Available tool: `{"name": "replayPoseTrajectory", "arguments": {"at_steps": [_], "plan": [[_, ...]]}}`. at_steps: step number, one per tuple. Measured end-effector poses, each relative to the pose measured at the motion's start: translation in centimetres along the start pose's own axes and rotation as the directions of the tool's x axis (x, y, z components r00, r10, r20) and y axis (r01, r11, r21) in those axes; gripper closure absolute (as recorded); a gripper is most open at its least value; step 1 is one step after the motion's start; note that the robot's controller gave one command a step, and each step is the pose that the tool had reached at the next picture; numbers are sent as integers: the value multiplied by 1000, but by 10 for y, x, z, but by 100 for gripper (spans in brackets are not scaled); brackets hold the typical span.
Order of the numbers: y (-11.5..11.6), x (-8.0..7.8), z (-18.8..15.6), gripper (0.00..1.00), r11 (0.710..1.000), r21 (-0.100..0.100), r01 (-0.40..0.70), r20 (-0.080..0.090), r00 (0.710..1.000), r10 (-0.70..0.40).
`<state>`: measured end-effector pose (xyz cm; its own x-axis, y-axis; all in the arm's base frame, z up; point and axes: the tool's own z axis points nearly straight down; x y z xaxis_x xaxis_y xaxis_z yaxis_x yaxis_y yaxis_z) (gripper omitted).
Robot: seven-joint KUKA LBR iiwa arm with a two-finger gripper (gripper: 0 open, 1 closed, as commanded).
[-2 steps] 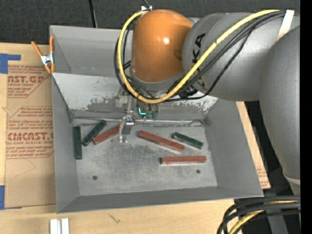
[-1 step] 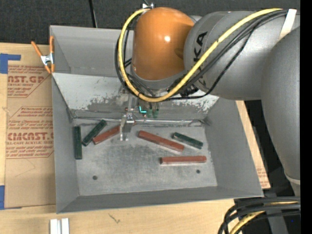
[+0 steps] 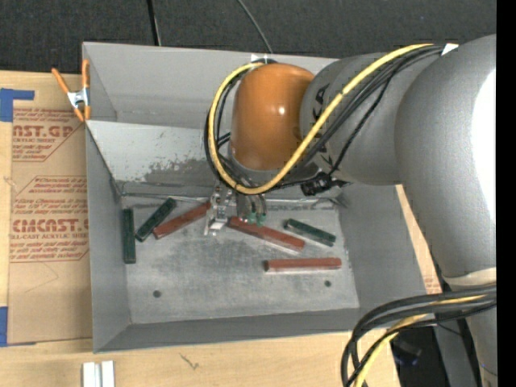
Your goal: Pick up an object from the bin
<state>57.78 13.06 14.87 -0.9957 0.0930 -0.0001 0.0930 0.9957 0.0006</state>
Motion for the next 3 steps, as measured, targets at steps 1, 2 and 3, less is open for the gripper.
{"name": "replayPoseTrajectory", "arguments": {"at_steps": [1, 2, 3], "plan": [[0, 0, 0, 100, 1000, -1, 0, 1, 1000, 0], [0, 2, -6, 100, 1000, 0, 15, 1, 1000, -15], [1, 0, -22, 100, 1000, -1, -5, 1, 1000, 5]]}}
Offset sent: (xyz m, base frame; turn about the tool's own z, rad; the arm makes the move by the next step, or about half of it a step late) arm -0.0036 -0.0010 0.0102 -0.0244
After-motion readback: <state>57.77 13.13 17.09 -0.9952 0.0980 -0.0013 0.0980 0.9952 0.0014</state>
